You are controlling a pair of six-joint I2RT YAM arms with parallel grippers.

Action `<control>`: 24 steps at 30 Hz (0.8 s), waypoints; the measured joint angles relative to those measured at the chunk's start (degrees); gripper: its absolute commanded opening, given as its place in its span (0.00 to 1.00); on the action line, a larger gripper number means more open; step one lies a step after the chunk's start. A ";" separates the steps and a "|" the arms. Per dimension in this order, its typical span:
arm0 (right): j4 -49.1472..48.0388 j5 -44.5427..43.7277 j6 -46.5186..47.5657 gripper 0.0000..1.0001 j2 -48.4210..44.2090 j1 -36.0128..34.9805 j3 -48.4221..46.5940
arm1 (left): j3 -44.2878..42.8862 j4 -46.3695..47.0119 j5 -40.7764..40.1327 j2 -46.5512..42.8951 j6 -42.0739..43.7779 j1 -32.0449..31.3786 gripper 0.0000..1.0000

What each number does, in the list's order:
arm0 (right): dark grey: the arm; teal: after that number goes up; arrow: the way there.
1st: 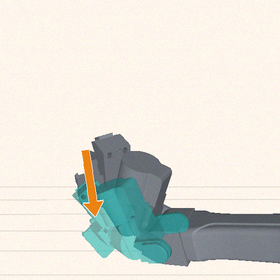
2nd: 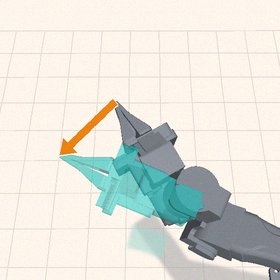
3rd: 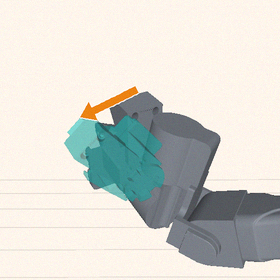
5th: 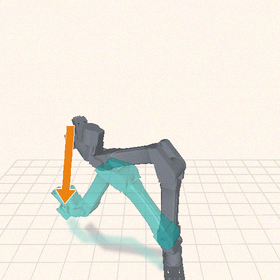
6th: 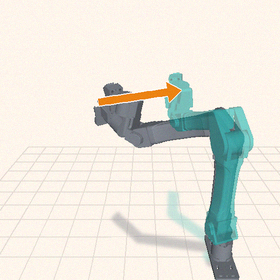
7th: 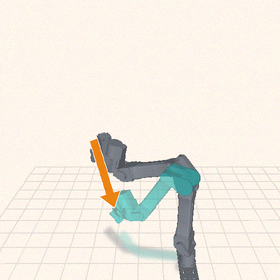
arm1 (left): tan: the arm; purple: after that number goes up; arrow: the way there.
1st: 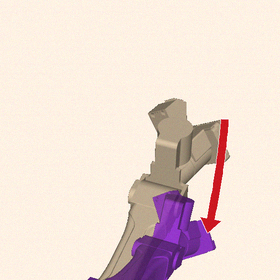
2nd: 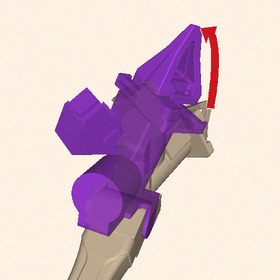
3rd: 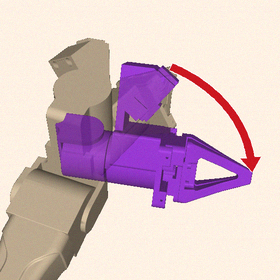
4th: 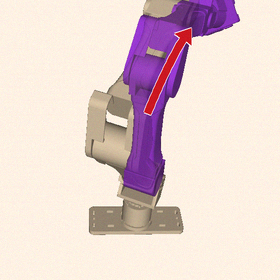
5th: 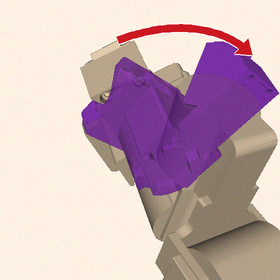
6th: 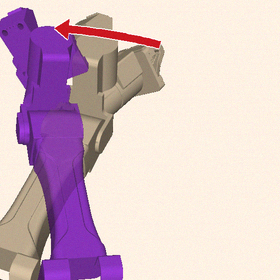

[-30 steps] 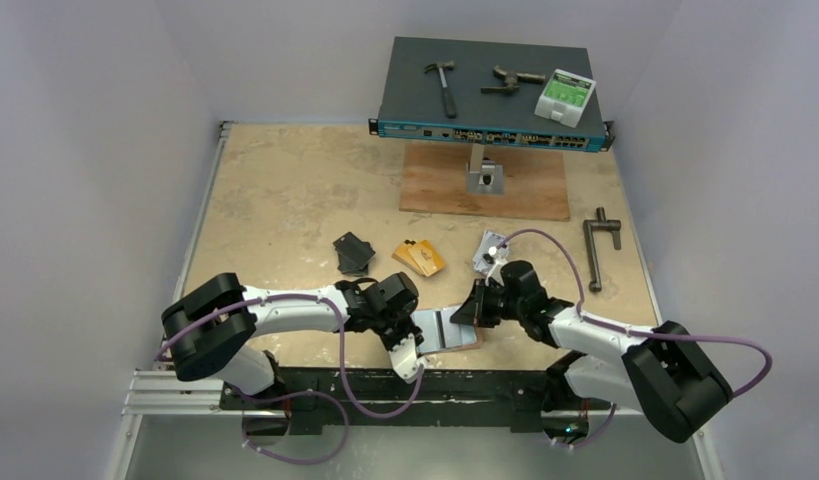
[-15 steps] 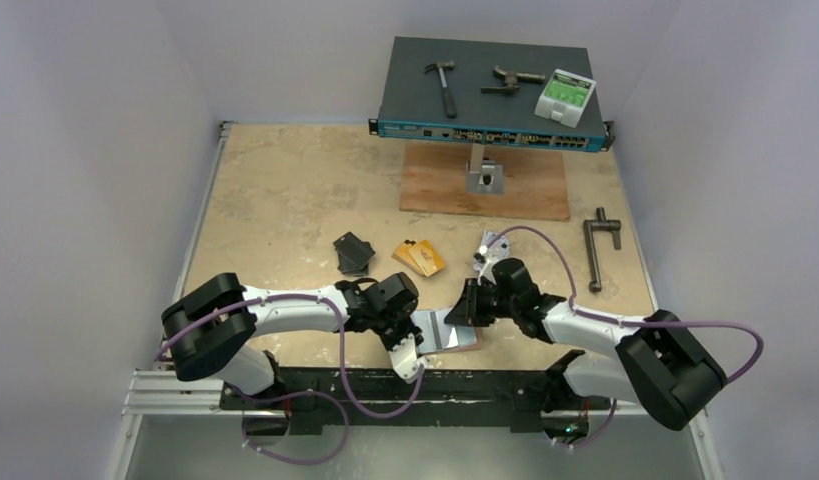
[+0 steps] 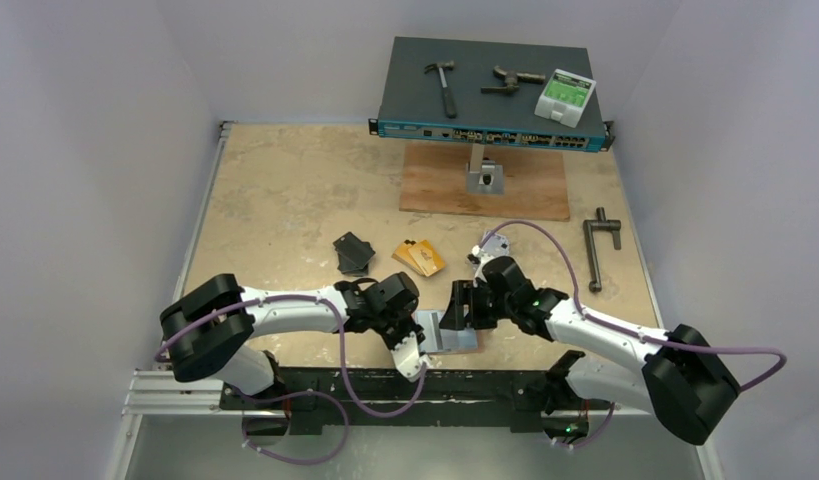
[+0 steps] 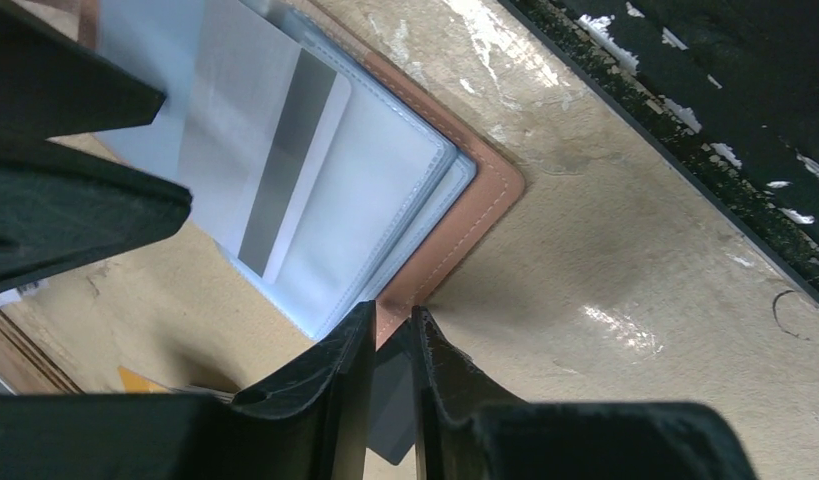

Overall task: Put the credit cards into the card holder
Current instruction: Insert the credit card into the card holder.

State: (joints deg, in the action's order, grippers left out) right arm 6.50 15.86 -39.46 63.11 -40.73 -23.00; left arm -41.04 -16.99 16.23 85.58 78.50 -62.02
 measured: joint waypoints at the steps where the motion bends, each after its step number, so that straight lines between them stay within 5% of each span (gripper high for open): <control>1: 0.61 -0.26 0.00 0.63 -0.09 -0.24 -0.13 | 0.00 0.22 -0.07 -0.11 -0.04 0.00 0.18; 24: 1.14 -1.46 0.24 0.59 5.99 -7.52 -4.85 | 0.66 3.63 -0.44 -0.85 -1.42 0.00 0.18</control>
State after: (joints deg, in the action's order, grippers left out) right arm 7.64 14.39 -39.22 69.10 -48.25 -27.86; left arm -40.38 -13.37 15.79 84.73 77.08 -62.02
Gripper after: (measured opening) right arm 0.598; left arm 0.181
